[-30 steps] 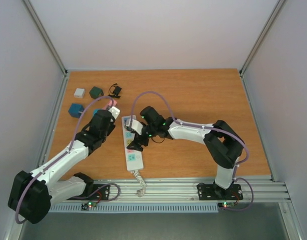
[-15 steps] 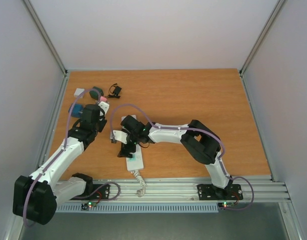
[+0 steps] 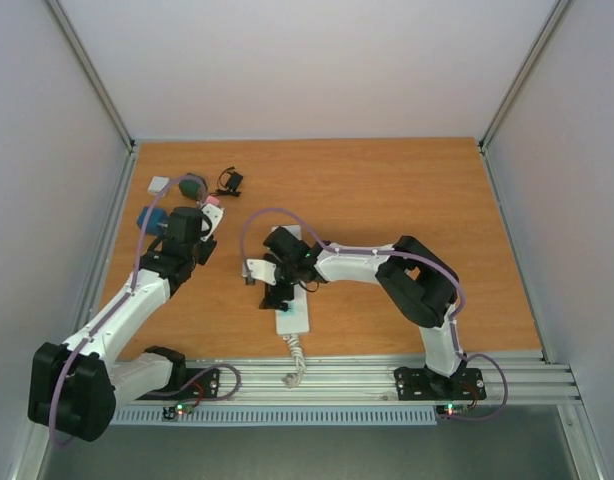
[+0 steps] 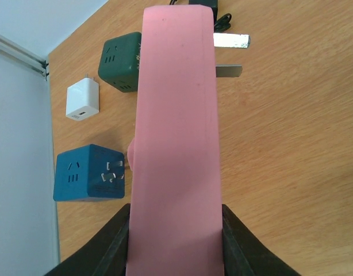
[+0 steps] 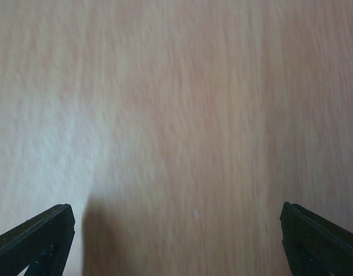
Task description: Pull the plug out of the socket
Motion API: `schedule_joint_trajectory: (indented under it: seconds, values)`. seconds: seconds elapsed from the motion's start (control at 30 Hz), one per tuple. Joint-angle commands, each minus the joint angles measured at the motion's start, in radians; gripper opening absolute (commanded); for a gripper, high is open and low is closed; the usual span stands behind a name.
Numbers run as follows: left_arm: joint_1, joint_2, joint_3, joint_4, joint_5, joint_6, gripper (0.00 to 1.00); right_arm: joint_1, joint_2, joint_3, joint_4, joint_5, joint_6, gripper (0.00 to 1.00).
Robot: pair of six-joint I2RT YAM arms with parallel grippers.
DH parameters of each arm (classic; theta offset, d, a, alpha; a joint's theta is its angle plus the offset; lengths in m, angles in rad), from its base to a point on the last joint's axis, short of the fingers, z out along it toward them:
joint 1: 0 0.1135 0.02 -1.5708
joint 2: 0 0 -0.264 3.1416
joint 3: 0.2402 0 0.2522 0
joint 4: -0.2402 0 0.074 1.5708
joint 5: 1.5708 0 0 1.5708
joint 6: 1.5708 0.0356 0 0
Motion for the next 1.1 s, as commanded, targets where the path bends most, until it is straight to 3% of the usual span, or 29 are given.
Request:
schedule_joint_trajectory:
  seconds: [0.0,0.33,0.8,0.9,1.07]
  values:
    - [-0.003,-0.006,-0.006,0.066,0.004,0.093,0.01,-0.059,-0.018,-0.08,-0.103,0.054,-0.055,0.99]
    - [-0.021,-0.111,-0.164,0.036,-0.146,0.402,0.01,-0.101,-0.068,-0.102,-0.104,-0.003,-0.034,0.99]
    - [-0.039,-0.216,-0.392,0.204,-0.259,0.614,0.02,-0.101,-0.113,-0.088,-0.122,-0.046,0.015,0.99]
    - [-0.059,-0.216,-0.421,0.212,-0.265,0.63,0.09,-0.101,-0.119,-0.089,-0.129,-0.052,0.023,0.98]
    - [-0.081,-0.218,-0.42,0.143,-0.237,0.614,0.31,-0.1,-0.128,-0.096,-0.131,-0.053,0.026,0.98]
